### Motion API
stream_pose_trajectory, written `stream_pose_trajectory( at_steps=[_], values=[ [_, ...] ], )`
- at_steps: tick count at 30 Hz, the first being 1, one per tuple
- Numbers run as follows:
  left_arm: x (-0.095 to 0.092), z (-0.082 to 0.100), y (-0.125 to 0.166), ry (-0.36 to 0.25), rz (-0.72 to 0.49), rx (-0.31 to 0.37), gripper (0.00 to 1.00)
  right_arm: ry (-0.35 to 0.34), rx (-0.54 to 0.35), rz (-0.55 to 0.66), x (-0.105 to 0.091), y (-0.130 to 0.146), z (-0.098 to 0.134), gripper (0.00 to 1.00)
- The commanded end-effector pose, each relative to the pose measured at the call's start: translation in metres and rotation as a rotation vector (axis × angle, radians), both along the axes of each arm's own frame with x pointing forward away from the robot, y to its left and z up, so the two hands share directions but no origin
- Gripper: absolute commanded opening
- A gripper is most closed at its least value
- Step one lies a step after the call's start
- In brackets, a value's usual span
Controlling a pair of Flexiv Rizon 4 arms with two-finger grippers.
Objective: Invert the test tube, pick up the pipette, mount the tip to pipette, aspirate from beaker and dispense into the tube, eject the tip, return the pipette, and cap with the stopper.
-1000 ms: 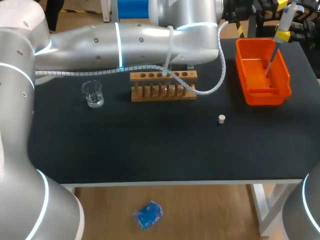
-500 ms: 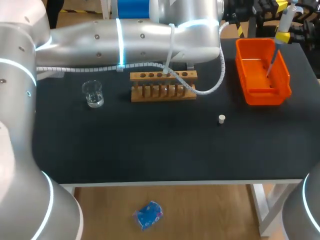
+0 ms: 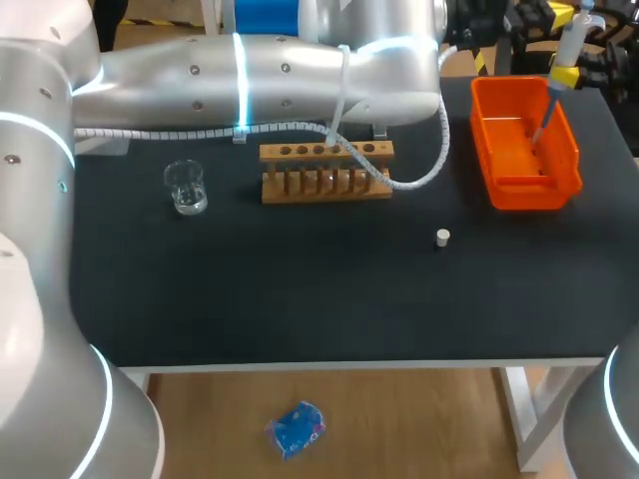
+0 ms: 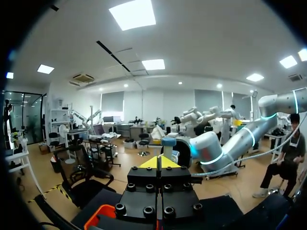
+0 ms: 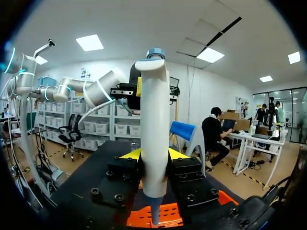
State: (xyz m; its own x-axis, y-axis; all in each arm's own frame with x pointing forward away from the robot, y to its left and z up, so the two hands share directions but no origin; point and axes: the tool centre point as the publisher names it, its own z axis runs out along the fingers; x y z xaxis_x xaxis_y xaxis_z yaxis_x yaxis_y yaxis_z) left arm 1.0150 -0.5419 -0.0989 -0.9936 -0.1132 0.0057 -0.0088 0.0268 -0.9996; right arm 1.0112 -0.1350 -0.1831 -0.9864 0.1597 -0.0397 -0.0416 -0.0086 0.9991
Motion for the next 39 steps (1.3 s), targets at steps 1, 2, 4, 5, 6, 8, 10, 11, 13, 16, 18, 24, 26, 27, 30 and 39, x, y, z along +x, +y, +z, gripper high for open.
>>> stream_pose_trajectory(
  at_steps=[1, 2, 4, 5, 6, 8, 10, 11, 13, 16, 18, 24, 26, 27, 30, 39],
  values=[
    [-0.001, -0.012, -0.005, 0.001, 0.008, -0.009, 0.00, 0.001, -0.003, 0.006, 0.002, 0.000, 0.008, 0.00],
    [-0.001, -0.012, -0.005, 0.002, 0.009, -0.009, 0.00, 0.001, -0.003, 0.006, 0.002, 0.000, 0.008, 0.00],
    [-0.002, -0.013, -0.006, 0.005, 0.009, -0.009, 0.00, 0.001, -0.003, 0.006, 0.002, 0.000, 0.008, 0.00],
    [-0.002, -0.013, -0.006, 0.006, 0.009, -0.010, 0.00, 0.001, -0.003, 0.006, 0.002, 0.000, 0.008, 0.00],
    [-0.002, -0.013, -0.006, 0.006, 0.009, -0.010, 0.00, 0.001, -0.003, 0.006, 0.002, 0.000, 0.008, 0.00],
    [-0.003, -0.010, -0.004, -0.006, 0.013, -0.010, 0.00, 0.001, -0.003, 0.006, 0.002, 0.000, 0.008, 0.00],
    [-0.003, 0.000, -0.002, -0.031, 0.017, -0.015, 0.00, 0.001, -0.003, 0.006, 0.002, 0.000, 0.008, 0.00],
    [-0.003, 0.005, -0.001, -0.041, 0.017, -0.019, 0.00, 0.001, -0.003, 0.006, 0.002, 0.000, 0.008, 0.00],
    [-0.003, 0.014, 0.001, -0.054, 0.016, -0.022, 0.00, 0.001, -0.003, 0.006, 0.002, 0.000, 0.008, 0.00],
    [-0.005, 0.032, 0.004, -0.088, 0.014, -0.004, 0.00, 0.001, -0.003, 0.006, 0.002, 0.000, 0.008, 0.00],
    [-0.006, 0.041, 0.007, -0.102, 0.016, 0.004, 0.00, 0.001, -0.003, 0.006, 0.002, 0.000, 0.008, 0.00],
    [-0.017, 0.054, 0.021, -0.106, 0.036, 0.034, 1.00, 0.001, -0.003, 0.006, 0.002, 0.000, 0.008, 0.00],
    [-0.024, 0.054, 0.030, -0.100, 0.050, 0.053, 1.00, 0.001, -0.003, 0.006, 0.002, 0.000, 0.008, 0.00],
    [-0.027, 0.053, 0.033, -0.092, 0.052, 0.062, 1.00, 0.001, -0.003, 0.006, 0.002, 0.000, 0.008, 0.00],
    [-0.040, 0.048, 0.049, -0.063, 0.069, 0.095, 1.00, 0.001, -0.003, 0.006, 0.002, 0.000, 0.008, 0.00],
    [-0.086, 0.016, 0.103, 0.042, 0.142, 0.185, 1.00, 0.001, -0.003, 0.006, 0.002, 0.000, 0.008, 0.00]
  ],
)
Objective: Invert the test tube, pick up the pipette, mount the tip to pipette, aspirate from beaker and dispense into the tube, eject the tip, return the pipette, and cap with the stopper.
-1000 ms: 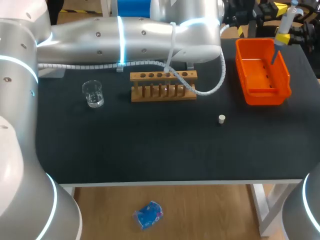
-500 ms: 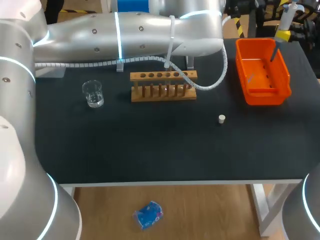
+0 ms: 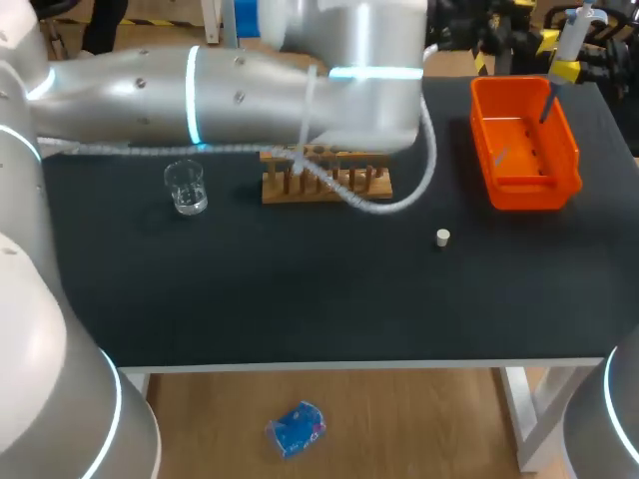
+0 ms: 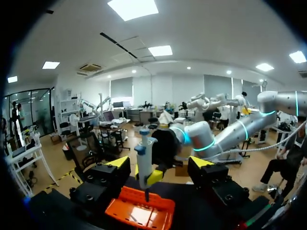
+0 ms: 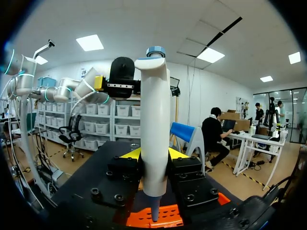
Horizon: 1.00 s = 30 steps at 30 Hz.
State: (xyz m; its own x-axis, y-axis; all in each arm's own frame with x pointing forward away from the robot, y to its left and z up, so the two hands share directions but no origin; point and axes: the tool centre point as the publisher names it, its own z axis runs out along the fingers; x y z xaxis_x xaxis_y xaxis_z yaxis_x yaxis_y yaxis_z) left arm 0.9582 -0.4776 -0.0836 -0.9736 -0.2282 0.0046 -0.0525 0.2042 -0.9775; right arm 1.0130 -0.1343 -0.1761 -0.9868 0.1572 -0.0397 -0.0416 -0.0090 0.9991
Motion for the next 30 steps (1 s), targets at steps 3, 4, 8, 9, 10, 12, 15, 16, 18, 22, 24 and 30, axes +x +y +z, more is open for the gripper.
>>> stream_pose_trajectory(
  at_steps=[3, 4, 8, 9, 10, 12, 15, 16, 18, 22, 24, 30],
  values=[
    [-0.045, -0.009, 0.058, 0.016, 0.059, 0.034, 1.00, 0.001, -0.003, 0.004, 0.001, -0.001, 0.001, 0.00],
    [-0.050, -0.013, 0.065, 0.006, 0.073, 0.043, 1.00, 0.001, -0.003, 0.004, 0.001, -0.001, 0.001, 0.00],
    [-0.057, -0.017, 0.074, -0.014, 0.095, 0.045, 1.00, 0.001, -0.003, 0.004, 0.001, -0.001, 0.001, 0.00],
    [-0.057, -0.017, 0.074, -0.014, 0.095, 0.045, 1.00, 0.001, -0.003, 0.004, 0.001, -0.001, 0.001, 0.00],
    [-0.057, -0.017, 0.074, -0.014, 0.095, 0.045, 1.00, 0.001, -0.003, 0.004, 0.001, -0.001, 0.001, 0.00],
    [-0.057, -0.017, 0.074, -0.014, 0.095, 0.045, 1.00, 0.001, -0.003, 0.004, 0.001, -0.001, 0.001, 0.00],
    [-0.057, -0.017, 0.074, -0.014, 0.095, 0.045, 1.00, 0.001, -0.003, 0.004, 0.001, -0.001, 0.001, 0.00],
    [-0.057, -0.017, 0.074, -0.014, 0.095, 0.045, 1.00, 0.001, -0.003, 0.004, 0.001, -0.001, 0.001, 0.00],
    [-0.057, -0.017, 0.074, -0.014, 0.095, 0.045, 1.00, 0.001, -0.003, 0.004, 0.001, -0.001, 0.001, 0.00],
    [-0.057, -0.017, 0.072, -0.032, 0.054, 0.036, 1.00, -0.020, -0.017, 0.010, -0.009, 0.001, 0.008, 0.00],
    [-0.061, -0.020, 0.080, -0.027, 0.031, 0.035, 1.00, -0.032, -0.040, 0.024, -0.022, 0.007, 0.012, 0.00],
    [-0.079, -0.026, 0.118, -0.023, 0.012, 0.028, 1.00, -0.039, -0.038, 0.054, -0.054, 0.029, 0.014, 0.00]
  ],
)
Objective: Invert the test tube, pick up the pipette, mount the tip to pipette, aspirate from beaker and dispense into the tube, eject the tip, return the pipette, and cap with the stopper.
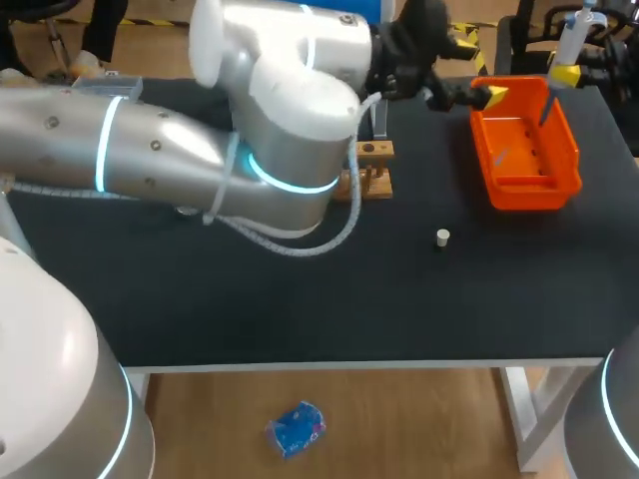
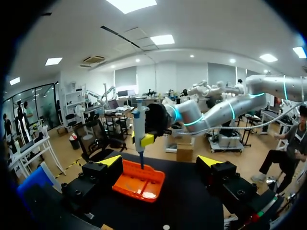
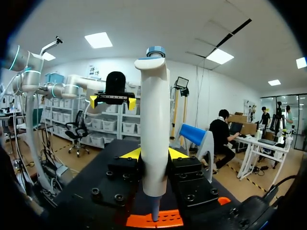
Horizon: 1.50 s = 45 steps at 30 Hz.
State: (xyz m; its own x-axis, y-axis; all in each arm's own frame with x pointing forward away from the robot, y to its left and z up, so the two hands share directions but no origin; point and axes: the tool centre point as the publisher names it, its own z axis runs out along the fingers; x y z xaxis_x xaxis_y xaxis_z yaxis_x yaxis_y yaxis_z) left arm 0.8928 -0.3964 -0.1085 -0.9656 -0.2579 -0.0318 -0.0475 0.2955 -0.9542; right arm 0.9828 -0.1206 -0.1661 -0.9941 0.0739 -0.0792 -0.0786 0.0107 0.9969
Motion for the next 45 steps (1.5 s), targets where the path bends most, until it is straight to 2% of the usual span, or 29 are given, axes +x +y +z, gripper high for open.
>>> stream_pose_trajectory(
  at_steps=[1, 7, 11, 18, 36, 38, 40, 45],
  values=[
    [-0.017, -0.001, 0.044, -0.016, -0.014, -0.071, 1.00, -0.005, -0.019, -0.023, -0.030, 0.022, 0.004, 0.00],
    [-0.032, -0.011, 0.083, -0.026, 0.038, -0.088, 1.00, -0.011, -0.029, 0.030, -0.057, 0.065, 0.001, 0.00],
    [-0.044, -0.017, 0.106, -0.033, 0.052, -0.119, 1.00, -0.002, -0.014, 0.086, -0.080, 0.105, -0.006, 0.00],
    [-0.052, -0.026, 0.132, -0.034, 0.057, -0.149, 1.00, 0.018, 0.025, 0.190, -0.108, 0.152, -0.006, 0.00],
    [-0.052, -0.027, 0.134, -0.027, 0.063, -0.156, 1.00, 0.015, 0.016, 0.211, -0.109, 0.154, -0.003, 0.00],
    [-0.052, -0.030, 0.138, -0.027, 0.072, -0.162, 1.00, 0.026, 0.016, 0.239, -0.115, 0.165, -0.011, 0.00],
    [-0.053, -0.035, 0.145, -0.052, 0.058, -0.139, 1.00, 0.033, 0.028, 0.257, -0.119, 0.174, -0.018, 0.00],
    [-0.056, -0.037, 0.159, -0.071, 0.020, -0.167, 1.00, 0.037, 0.039, 0.277, -0.128, 0.195, -0.033, 0.00]
  ],
)
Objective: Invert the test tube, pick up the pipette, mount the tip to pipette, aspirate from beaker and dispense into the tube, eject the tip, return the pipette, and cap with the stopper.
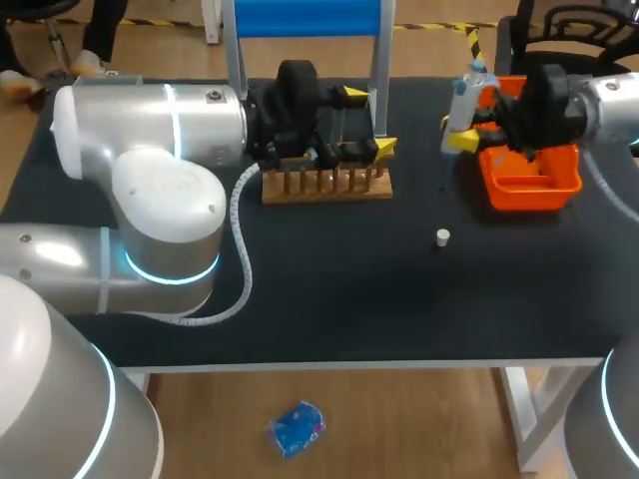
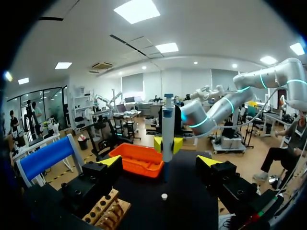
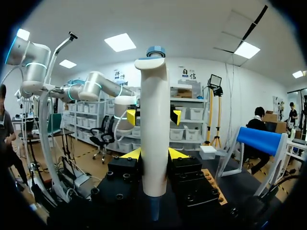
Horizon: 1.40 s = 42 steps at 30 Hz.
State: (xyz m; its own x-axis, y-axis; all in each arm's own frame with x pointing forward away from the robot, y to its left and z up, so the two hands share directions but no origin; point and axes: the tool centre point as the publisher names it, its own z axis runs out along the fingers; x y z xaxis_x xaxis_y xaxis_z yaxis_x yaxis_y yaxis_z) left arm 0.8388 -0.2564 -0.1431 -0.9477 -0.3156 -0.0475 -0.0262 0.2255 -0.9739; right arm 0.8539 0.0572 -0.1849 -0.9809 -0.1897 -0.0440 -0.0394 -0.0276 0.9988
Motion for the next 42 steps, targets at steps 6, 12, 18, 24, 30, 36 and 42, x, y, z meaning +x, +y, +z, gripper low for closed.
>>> stream_pose_trajectory(
  at_steps=[6, 12, 18, 24, 30, 36, 42],
  values=[
    [-0.003, -0.007, 0.020, -0.024, -0.068, -0.144, 1.00, -0.002, 0.020, 0.063, -0.006, 0.044, -0.023, 0.00],
    [-0.003, -0.014, 0.013, -0.019, -0.069, -0.168, 1.00, -0.009, 0.031, 0.105, -0.013, 0.070, -0.023, 0.00],
    [-0.002, -0.015, 0.010, -0.057, -0.044, -0.211, 1.00, -0.014, 0.042, 0.146, -0.014, 0.089, -0.022, 0.00],
    [-0.001, -0.016, 0.010, -0.066, -0.036, -0.227, 1.00, -0.010, 0.038, 0.179, -0.016, 0.100, -0.022, 0.00],
    [0.000, -0.017, 0.008, -0.059, -0.040, -0.239, 1.00, -0.006, 0.029, 0.195, -0.016, 0.107, -0.022, 0.00],
    [0.001, -0.017, 0.008, -0.068, -0.046, -0.225, 1.00, 0.003, 0.021, 0.214, -0.017, 0.114, -0.025, 0.00],
    [0.002, -0.018, 0.007, -0.070, -0.050, -0.216, 1.00, 0.010, 0.024, 0.230, -0.016, 0.123, -0.028, 0.00]
  ],
)
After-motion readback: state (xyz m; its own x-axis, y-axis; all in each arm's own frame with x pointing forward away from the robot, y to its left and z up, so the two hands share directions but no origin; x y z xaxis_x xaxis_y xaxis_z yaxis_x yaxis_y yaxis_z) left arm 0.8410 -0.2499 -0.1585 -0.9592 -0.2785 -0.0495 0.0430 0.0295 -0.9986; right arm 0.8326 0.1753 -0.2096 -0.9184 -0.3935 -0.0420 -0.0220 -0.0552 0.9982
